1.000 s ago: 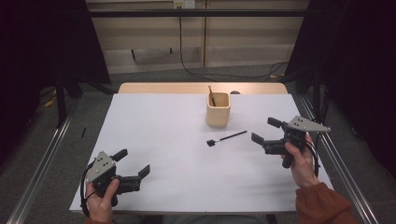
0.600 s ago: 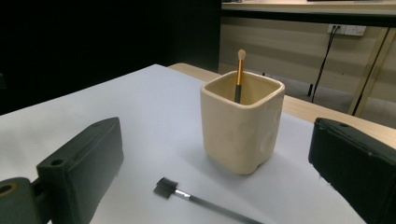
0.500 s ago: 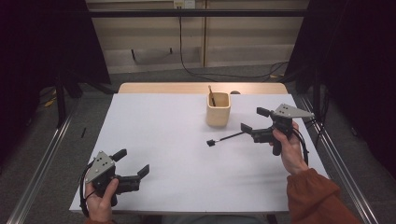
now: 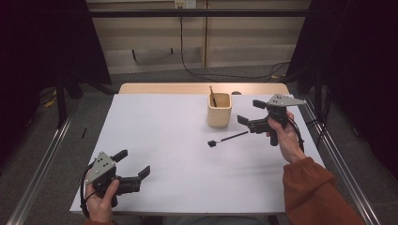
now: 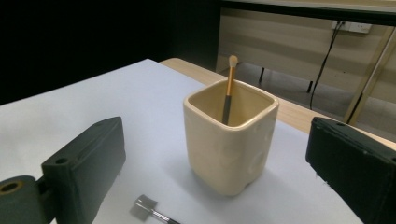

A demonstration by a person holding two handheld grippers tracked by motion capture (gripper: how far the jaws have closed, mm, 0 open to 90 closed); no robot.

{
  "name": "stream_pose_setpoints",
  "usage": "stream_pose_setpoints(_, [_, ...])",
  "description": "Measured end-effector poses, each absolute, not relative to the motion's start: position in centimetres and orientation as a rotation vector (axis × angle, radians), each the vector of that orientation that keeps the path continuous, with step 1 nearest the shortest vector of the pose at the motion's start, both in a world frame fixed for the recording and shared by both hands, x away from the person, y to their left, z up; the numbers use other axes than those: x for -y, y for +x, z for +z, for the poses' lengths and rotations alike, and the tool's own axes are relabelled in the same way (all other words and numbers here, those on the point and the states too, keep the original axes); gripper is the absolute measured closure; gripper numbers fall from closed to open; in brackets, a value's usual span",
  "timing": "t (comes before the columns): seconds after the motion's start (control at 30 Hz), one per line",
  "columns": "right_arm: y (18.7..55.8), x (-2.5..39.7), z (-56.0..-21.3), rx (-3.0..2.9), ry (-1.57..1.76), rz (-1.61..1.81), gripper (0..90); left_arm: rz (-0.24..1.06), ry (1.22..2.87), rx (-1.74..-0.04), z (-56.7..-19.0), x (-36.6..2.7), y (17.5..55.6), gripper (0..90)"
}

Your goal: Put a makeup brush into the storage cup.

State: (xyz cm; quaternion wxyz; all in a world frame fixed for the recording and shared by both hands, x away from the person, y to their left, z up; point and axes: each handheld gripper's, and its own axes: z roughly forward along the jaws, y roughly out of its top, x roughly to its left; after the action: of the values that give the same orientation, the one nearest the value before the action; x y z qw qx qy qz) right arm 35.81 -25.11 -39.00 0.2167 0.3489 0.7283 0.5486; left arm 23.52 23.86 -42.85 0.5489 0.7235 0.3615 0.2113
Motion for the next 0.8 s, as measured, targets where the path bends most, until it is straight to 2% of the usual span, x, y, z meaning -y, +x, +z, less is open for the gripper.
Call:
stream_pose_setpoints(0.3, [36.3,25.7,-39.5,-2.126,1.032,1.414,7.4,0.501,1.721,-0.851,-42.9,-23.8,23.6,1.5])
stream_pose_setpoints(0.53, [37.0,25.7,-39.4,-2.268,1.032,1.303,14.9,0.499,1.721,-0.850,-42.9,-23.8,23.6,1.4])
stream_pose_setpoints(0.67, [37.2,25.5,-39.7,-2.415,1.017,1.243,14.9,0.498,1.720,-0.851,-42.9,-23.8,23.6,1.4])
stream_pose_setpoints(0.8, [37.4,25.3,-39.9,-2.551,1.016,1.163,10.7,0.501,1.720,-0.850,-42.9,-23.8,23.6,1.4])
